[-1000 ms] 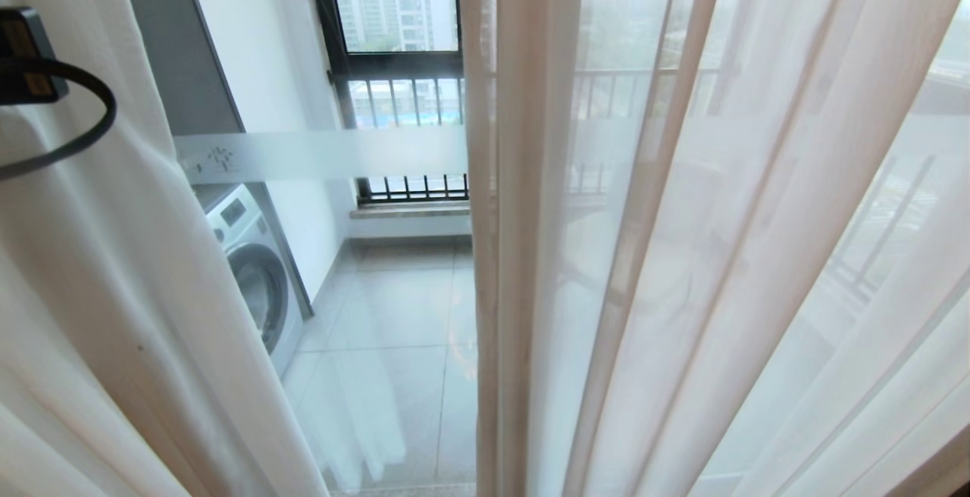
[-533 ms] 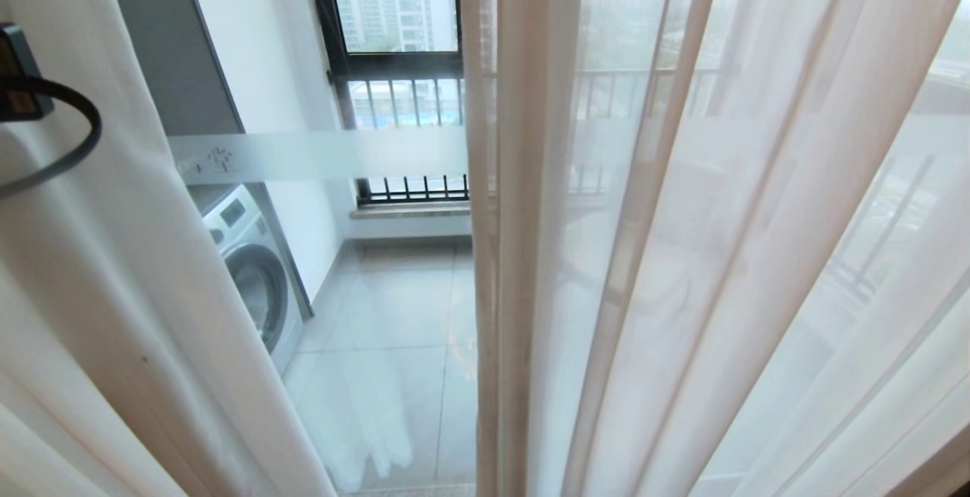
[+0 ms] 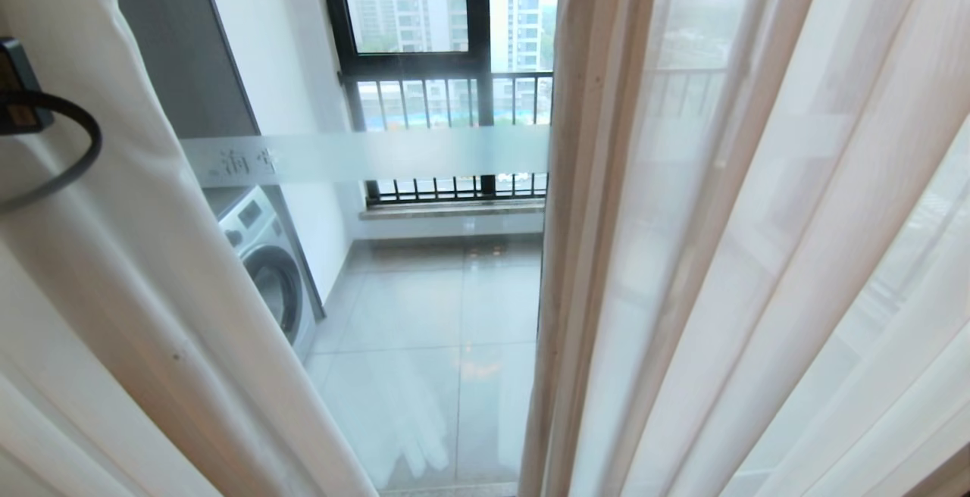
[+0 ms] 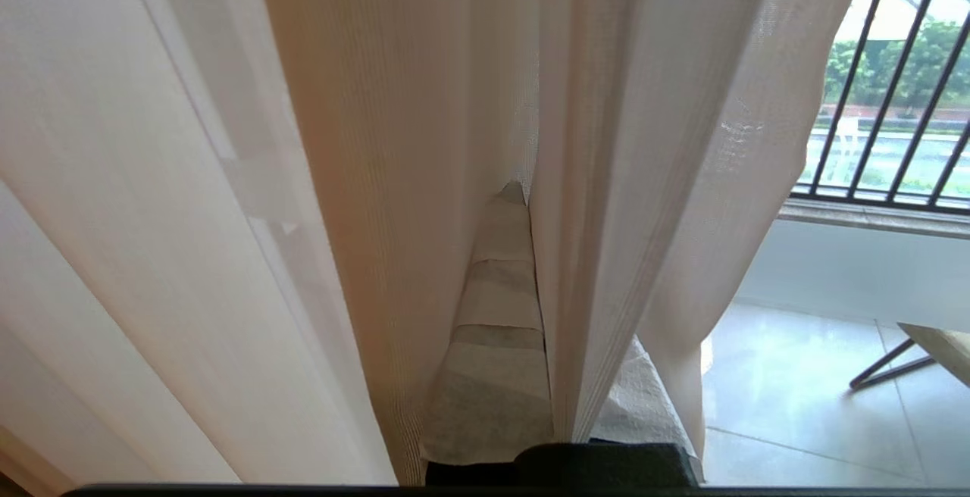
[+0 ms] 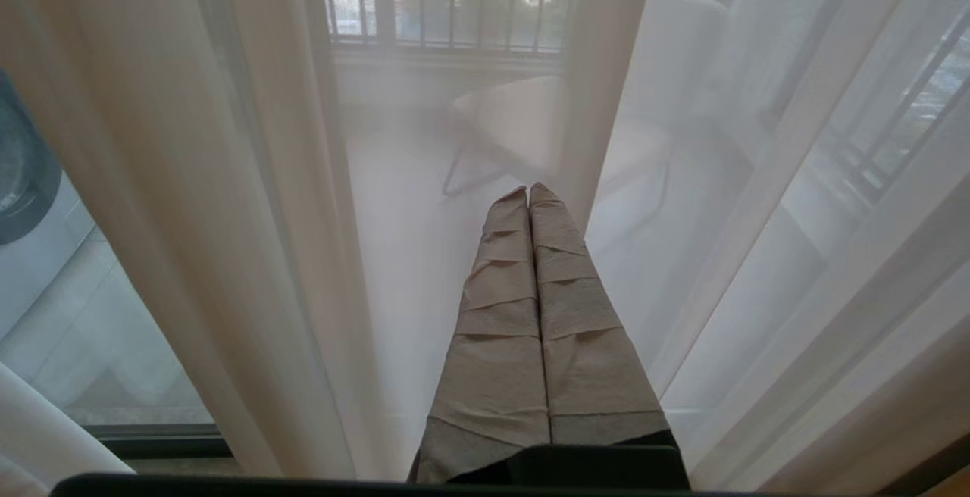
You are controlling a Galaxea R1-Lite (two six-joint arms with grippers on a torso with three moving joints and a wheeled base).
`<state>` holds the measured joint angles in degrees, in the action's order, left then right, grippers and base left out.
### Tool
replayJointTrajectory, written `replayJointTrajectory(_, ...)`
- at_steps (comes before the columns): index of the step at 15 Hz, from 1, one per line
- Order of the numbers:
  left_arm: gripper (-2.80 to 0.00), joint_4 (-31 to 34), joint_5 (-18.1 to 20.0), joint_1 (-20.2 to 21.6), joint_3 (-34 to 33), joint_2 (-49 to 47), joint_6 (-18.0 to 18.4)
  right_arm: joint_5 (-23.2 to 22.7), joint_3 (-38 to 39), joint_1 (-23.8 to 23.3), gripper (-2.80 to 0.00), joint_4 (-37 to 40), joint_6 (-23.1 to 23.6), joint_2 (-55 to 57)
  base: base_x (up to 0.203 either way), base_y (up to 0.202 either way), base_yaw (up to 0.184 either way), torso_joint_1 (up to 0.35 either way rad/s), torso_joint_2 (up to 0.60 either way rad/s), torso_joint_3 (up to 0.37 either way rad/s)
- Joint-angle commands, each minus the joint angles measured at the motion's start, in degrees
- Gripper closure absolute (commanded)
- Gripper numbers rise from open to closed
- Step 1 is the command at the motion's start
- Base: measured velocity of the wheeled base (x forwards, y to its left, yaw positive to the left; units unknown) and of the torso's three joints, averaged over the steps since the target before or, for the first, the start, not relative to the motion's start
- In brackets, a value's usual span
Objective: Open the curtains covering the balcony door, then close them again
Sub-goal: Pull the inner curtains open on both sides
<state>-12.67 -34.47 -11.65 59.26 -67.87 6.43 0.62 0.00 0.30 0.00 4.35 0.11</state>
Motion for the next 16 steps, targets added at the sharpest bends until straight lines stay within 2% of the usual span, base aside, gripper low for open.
replayJointTrajectory(1, 0.00, 0.0, -0.2, 0.6, -0.5, -0.3, -0.3, 0.0, 0.0, 0.0, 0.00, 0.0, 0.0, 0.0, 0.000, 0.191, 0.002, 0.001, 0.00, 0.004)
replayJointTrajectory(16, 0.00, -0.1, 0.0, 3.5, -2.0, -1.0, -0.4, 0.0, 0.0, 0.0, 0.00, 0.0, 0.0, 0.0, 0.000, 0.190, 0.002, 0.004, 0.00, 0.002)
